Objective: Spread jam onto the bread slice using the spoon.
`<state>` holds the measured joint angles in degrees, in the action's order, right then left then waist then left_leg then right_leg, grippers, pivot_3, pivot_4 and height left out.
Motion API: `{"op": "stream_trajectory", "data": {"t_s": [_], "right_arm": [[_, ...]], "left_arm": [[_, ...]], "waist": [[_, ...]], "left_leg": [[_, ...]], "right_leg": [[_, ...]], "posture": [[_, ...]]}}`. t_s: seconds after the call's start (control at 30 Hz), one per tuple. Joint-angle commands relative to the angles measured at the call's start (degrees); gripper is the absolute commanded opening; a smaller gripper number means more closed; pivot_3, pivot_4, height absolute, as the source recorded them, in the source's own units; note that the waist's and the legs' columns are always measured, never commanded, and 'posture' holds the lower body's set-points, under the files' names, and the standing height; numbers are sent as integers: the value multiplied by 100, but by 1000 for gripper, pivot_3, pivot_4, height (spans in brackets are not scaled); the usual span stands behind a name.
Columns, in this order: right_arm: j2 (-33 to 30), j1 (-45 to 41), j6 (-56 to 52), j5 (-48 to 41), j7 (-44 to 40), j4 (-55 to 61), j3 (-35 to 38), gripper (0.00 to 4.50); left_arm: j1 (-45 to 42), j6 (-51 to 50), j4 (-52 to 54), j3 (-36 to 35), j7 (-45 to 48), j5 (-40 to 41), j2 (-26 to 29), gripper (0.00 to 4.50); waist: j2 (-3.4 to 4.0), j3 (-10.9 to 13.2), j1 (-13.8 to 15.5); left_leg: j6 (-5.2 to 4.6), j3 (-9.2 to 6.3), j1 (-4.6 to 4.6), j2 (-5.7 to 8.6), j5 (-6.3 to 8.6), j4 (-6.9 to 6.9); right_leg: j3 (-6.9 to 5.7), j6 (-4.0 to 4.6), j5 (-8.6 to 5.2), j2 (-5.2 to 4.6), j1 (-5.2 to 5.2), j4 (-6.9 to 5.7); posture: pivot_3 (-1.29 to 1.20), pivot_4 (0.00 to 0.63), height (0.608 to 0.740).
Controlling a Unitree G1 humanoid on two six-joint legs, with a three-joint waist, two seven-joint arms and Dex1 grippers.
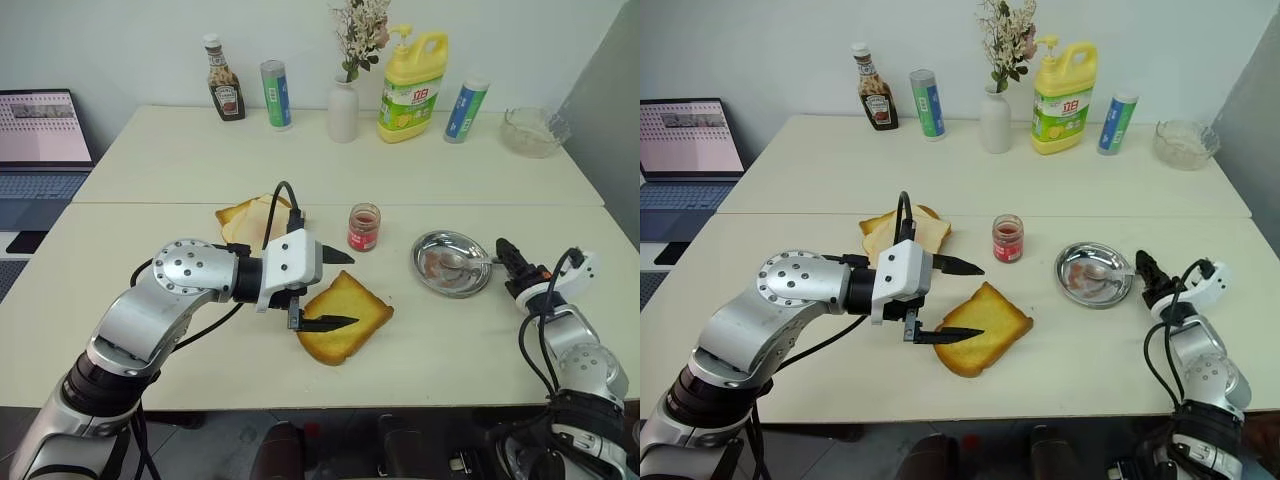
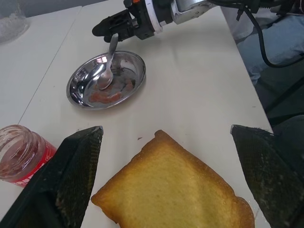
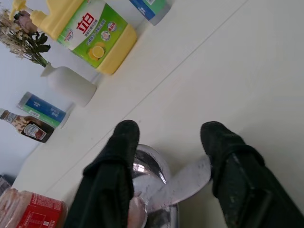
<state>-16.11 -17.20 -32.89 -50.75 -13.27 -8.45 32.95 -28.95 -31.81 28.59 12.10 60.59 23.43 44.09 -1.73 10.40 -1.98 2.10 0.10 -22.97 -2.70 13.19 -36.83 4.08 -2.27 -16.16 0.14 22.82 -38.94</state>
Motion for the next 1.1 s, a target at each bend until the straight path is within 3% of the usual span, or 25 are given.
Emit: {"op": "stream_trajectory", "data": {"t_s": [0.03,0.13,0.43,0.77,0.87,1.1], "right_arm": [[-41,-65,92,-148,33,150,181,1085],[-1,-68,4,-329,158,269,275,27],[-80,-94,-31,-580,240,369,373,27],[-543,-182,-478,-1070,296,1309,285,27],[-885,-245,-721,-1137,208,1774,65,27],[-1290,-1418,-999,-715,24,2098,-1069,27]], "left_arm": [[-6,132,19,5,-26,-100,-22,4500],[60,148,9,-22,-30,-124,-15,4500],[194,231,-39,-96,-55,-222,5,4500],[398,30,-125,-535,-337,-133,78,4500],[510,-131,-238,-837,-618,-150,95,4500],[826,-348,-433,-1308,-1034,-221,229,4500]], "waist": [[0,0,0],[2,-1,0],[6,-1,-1],[24,9,-2],[25,10,-1],[41,20,-94]], "left_leg": [[0,0,0,0,0,0],[0,2,0,0,0,0],[0,3,-3,0,0,1],[0,1,-28,-3,0,2],[0,3,-31,-2,0,2],[-1,-4,-37,-6,-1,-1]], "right_leg": [[0,0,0,0,0,0],[1,0,0,0,2,0],[3,0,0,0,7,-1],[2,0,1,3,36,-5],[3,-1,1,3,37,-3],[-3,-1,1,6,45,-6]], "posture": [[0,150,740],[0,150,740],[0,150,740],[0,150,740],[0,150,740],[0,150,740]]}}
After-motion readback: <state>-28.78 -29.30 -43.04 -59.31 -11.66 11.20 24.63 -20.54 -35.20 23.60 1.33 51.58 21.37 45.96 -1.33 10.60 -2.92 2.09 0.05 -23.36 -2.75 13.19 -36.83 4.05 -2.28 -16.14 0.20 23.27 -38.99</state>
